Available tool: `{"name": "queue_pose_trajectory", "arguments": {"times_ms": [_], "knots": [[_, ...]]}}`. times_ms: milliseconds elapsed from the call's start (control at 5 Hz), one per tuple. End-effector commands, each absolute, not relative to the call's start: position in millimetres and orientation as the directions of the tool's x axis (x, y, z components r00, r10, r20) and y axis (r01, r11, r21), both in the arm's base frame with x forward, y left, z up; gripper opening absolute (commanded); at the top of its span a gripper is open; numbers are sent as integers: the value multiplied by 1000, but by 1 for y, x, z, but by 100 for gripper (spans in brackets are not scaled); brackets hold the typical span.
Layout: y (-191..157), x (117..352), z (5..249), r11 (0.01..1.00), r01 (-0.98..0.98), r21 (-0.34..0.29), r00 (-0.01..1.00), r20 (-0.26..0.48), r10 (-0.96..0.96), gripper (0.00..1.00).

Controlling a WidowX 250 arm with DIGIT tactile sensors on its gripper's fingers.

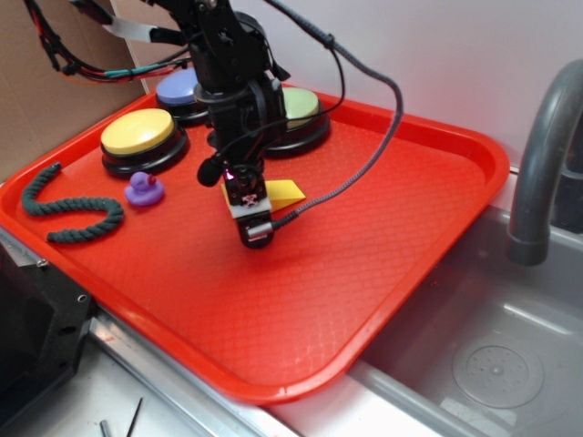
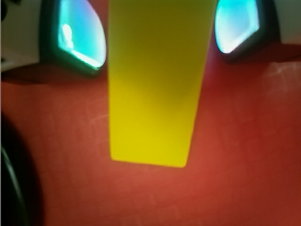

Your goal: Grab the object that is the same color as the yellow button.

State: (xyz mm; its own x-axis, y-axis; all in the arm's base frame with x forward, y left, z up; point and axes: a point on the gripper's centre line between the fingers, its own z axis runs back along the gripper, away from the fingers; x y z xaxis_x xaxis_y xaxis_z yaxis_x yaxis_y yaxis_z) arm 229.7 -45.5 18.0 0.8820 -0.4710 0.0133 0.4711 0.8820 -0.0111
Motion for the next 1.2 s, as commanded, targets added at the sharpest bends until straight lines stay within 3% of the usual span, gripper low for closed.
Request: {"name": "queue_pose_trajectory", "arguments": {"times_ms": [0,200,400,600,800,1000], "knots": [[-61,237,30,878,478,21,878,-19,-478,0],[-59,234,77,869,488,78,873,-40,-486,0],[-57,225,127,892,451,19,892,-2,-451,0],[-52,200,177,973,223,51,974,-39,-221,0],[-44,193,222,994,112,-16,994,-20,-112,0],[-32,190,236,999,40,-23,999,-11,-40,0]]}}
